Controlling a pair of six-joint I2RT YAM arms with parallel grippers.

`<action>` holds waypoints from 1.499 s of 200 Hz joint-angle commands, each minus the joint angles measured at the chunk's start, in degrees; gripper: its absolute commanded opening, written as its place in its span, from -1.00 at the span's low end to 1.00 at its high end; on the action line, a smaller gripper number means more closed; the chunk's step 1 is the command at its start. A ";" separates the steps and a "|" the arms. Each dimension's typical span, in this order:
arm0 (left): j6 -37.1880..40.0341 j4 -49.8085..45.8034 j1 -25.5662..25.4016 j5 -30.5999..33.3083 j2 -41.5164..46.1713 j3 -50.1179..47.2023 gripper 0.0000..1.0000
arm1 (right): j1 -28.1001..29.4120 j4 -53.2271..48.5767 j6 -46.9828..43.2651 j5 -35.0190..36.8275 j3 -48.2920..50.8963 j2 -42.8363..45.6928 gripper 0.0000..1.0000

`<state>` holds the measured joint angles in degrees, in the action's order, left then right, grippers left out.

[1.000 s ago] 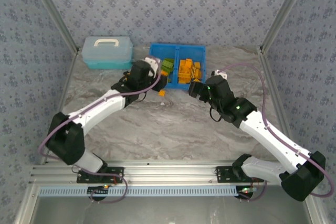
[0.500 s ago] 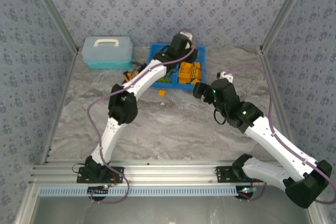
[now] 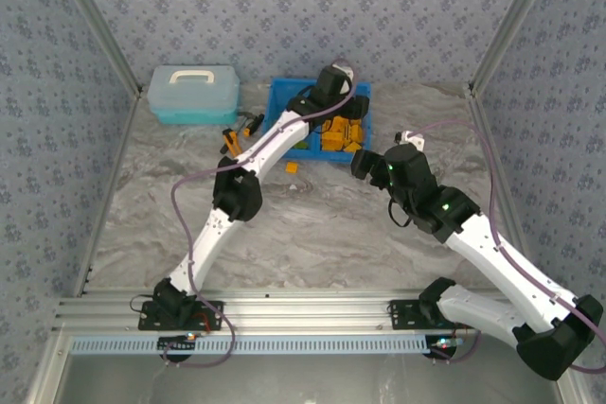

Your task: Sort the legos into containers by color

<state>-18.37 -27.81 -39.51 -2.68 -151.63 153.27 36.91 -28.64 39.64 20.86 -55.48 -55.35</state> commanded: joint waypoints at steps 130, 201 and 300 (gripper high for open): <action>-3.36 11.47 -3.03 12.18 60.02 -88.32 0.50 | -0.22 2.19 -0.02 -1.08 -1.60 -4.13 1.00; -1.27 20.78 0.53 10.02 46.24 -86.97 0.49 | 0.15 0.74 0.44 -0.86 -2.38 -4.30 1.00; 1.06 27.81 2.07 13.68 36.89 -84.70 0.32 | 0.26 0.72 0.26 -0.30 -2.44 -3.92 1.00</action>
<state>-18.02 -2.35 -37.69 10.11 -112.40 66.52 36.91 -26.98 39.64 19.55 -55.79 -59.57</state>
